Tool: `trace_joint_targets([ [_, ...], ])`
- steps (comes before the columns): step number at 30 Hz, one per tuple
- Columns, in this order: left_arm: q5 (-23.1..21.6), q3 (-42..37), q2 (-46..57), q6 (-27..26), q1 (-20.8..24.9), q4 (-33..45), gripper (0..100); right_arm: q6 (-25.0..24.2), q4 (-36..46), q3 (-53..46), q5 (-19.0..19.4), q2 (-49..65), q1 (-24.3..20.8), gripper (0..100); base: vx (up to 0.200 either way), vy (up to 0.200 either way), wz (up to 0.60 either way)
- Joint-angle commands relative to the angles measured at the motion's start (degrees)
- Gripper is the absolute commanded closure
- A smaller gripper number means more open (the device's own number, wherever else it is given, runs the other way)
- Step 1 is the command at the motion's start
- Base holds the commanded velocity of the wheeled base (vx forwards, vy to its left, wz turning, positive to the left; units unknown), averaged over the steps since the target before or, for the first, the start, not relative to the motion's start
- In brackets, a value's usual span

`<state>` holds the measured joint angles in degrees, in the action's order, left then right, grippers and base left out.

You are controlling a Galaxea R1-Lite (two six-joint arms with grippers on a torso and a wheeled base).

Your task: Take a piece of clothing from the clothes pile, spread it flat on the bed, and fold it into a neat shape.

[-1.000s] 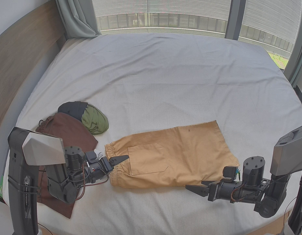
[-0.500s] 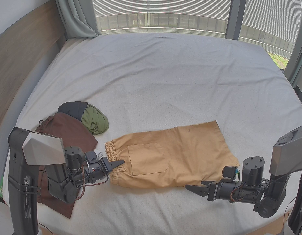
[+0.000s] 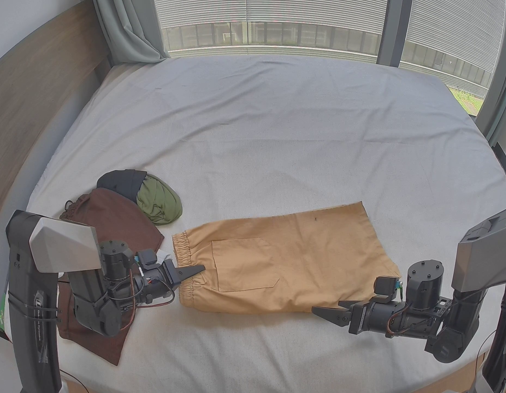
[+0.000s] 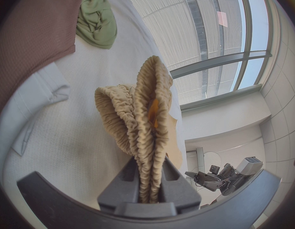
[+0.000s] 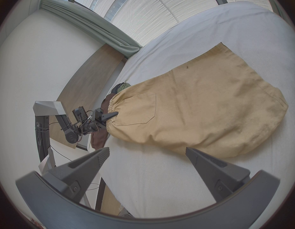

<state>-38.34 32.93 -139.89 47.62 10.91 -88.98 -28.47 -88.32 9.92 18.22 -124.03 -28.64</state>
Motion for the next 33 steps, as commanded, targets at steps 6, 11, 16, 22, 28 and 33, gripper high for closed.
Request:
trace_joint_targets([
  [6, -1.5, -1.2, 3.6, 0.1, -1.9, -0.1, 100, 0.0, 0.0, 0.0, 0.1, -0.2, 0.2, 0, 0.000, 0.000, 0.00],
  [11, -1.6, -1.6, 4.7, 0.1, -2.6, -0.1, 100, 0.1, 0.0, 0.1, 0.1, -0.7, 0.3, 0, 0.000, 0.000, 0.00],
  [16, -4.4, -2.3, 5.6, 0.2, -4.7, 0.0, 100, 0.1, 0.0, 0.1, 0.1, -0.7, 0.3, 0, 0.000, 0.000, 0.00],
  [22, -7.0, -3.3, 6.7, 0.2, -6.2, 0.0, 100, 0.1, 0.0, 0.1, 0.1, -0.7, 0.4, 0, 0.000, 0.000, 0.00],
  [28, -8.3, -4.2, 8.1, 0.2, -7.7, 0.0, 100, 0.1, 0.0, 0.1, 0.2, -0.7, 0.4, 0, 0.000, 0.000, 0.00],
  [33, -12.1, -5.5, 10.2, 0.3, -10.0, 0.0, 100, 0.1, 0.0, 0.1, 0.2, -0.7, 0.5, 0, 0.000, 0.000, 0.00],
])
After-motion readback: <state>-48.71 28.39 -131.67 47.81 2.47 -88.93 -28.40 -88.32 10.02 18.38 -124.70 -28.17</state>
